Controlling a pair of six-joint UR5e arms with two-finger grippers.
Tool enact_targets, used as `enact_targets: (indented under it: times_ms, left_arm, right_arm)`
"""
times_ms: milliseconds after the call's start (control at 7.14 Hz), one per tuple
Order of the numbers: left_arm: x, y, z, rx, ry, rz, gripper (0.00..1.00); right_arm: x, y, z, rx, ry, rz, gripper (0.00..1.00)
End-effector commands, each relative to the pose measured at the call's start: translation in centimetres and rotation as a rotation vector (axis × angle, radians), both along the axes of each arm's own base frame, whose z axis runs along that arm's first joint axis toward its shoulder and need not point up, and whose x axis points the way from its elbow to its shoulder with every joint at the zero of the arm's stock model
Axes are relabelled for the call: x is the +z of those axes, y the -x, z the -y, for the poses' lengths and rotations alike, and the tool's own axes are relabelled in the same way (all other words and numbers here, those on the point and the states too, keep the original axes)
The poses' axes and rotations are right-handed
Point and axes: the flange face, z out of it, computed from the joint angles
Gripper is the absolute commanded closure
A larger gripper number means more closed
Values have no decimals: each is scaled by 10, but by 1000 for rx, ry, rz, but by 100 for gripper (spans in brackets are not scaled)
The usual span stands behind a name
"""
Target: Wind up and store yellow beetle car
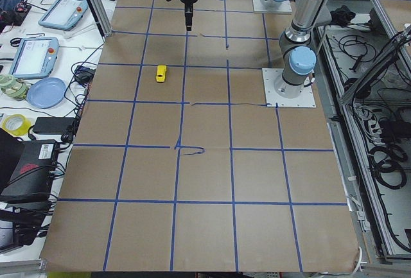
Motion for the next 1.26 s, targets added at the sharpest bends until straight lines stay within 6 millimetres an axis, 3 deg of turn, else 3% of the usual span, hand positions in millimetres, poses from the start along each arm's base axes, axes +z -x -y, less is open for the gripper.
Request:
enact_targets:
  times_ms: [0, 1121]
  left_arm:
    - [0, -1, -1, 0, 0, 2, 0]
    - [-9, -13, 1, 19, -9, 9, 0]
  right_arm:
    - [-2, -1, 0, 1, -4, 3, 0]
    - [-2, -1, 0, 1, -2, 3, 0]
